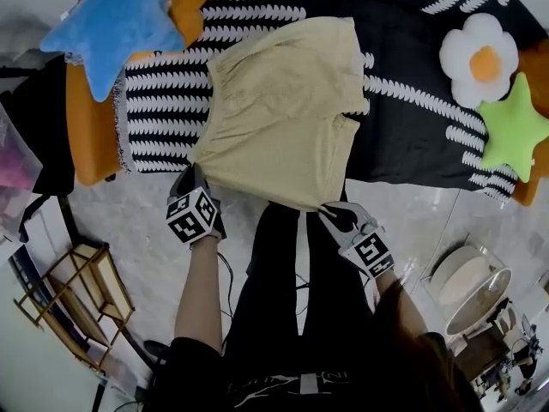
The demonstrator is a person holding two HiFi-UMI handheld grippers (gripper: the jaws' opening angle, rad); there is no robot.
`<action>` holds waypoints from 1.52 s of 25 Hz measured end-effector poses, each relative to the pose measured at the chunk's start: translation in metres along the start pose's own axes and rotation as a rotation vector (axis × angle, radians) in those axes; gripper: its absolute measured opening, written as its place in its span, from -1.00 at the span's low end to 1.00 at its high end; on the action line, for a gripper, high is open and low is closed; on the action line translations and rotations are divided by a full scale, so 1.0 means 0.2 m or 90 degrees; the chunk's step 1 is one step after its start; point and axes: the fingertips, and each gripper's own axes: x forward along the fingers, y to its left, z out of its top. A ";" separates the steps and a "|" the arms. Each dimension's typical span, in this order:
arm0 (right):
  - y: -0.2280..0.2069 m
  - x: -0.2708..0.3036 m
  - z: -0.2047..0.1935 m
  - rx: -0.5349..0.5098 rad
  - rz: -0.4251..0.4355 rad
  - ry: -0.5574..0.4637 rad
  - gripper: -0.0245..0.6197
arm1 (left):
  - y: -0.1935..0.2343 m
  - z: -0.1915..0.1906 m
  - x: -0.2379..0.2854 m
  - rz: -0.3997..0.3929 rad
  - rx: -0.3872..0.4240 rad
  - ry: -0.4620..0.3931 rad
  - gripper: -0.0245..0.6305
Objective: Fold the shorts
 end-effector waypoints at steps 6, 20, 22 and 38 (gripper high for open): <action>-0.12 -0.03 0.11 0.006 -0.005 -0.002 -0.80 | -0.04 0.05 0.00 0.014 -0.015 0.010 -0.93; -0.90 0.03 0.59 0.053 -0.104 -0.047 -0.80 | -0.31 0.49 0.28 -0.004 -0.058 -0.007 -0.93; -1.00 0.01 0.66 0.050 -0.120 -0.052 -0.80 | -0.36 0.56 0.30 -0.009 -0.065 -0.011 -0.93; -1.62 0.22 1.11 0.019 -0.163 -0.028 -0.80 | -0.51 0.94 0.53 0.005 -0.112 -0.053 -0.93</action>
